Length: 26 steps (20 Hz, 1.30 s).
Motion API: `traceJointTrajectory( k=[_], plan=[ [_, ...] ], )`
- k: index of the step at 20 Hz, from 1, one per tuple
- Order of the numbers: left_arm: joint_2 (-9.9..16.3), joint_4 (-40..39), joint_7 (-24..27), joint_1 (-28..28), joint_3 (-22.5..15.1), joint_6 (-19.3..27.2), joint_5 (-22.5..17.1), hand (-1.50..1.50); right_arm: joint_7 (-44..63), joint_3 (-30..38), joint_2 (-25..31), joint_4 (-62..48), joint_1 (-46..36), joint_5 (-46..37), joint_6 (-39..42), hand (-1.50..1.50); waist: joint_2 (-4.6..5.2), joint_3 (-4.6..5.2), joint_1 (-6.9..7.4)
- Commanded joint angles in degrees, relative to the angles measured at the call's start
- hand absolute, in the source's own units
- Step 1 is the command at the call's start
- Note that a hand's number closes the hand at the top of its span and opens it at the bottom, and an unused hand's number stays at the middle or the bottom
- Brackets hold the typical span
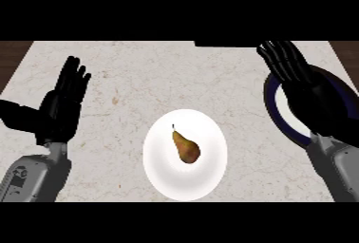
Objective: Pick the pear from the plate and place it in the plate
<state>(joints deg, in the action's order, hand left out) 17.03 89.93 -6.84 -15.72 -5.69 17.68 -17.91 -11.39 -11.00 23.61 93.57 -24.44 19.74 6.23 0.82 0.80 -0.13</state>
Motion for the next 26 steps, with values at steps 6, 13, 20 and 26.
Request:
traceJointTrajectory(
  k=[6, 13, 20, 26],
  plan=[
    [3.9, -3.7, -2.2, -0.2, -5.6, -4.6, 4.8, 0.0, 13.2, -18.0, -6.8, -16.7, -5.7, 7.0, 19.2, 1.5, 4.04, -0.74, 10.87],
    [2.8, -7.5, -2.3, 1.2, -6.9, -5.2, 5.4, 0.0, 0.7, -17.2, -8.6, -37.9, -10.7, -2.1, 23.7, -1.5, 1.66, -0.97, 6.07],
    [4.0, -11.6, -0.6, 1.2, -4.5, -7.0, 5.0, 0.0, -12.3, -22.4, -7.7, -50.6, -22.9, -14.8, 34.7, -1.5, 0.92, -0.92, 4.85],
    [2.0, -12.9, 0.6, 1.5, -5.1, -6.6, 6.2, 0.0, -17.7, -25.0, -10.8, -60.4, -32.4, -21.7, 37.4, -1.5, 0.31, -0.86, 3.51]
  ],
)
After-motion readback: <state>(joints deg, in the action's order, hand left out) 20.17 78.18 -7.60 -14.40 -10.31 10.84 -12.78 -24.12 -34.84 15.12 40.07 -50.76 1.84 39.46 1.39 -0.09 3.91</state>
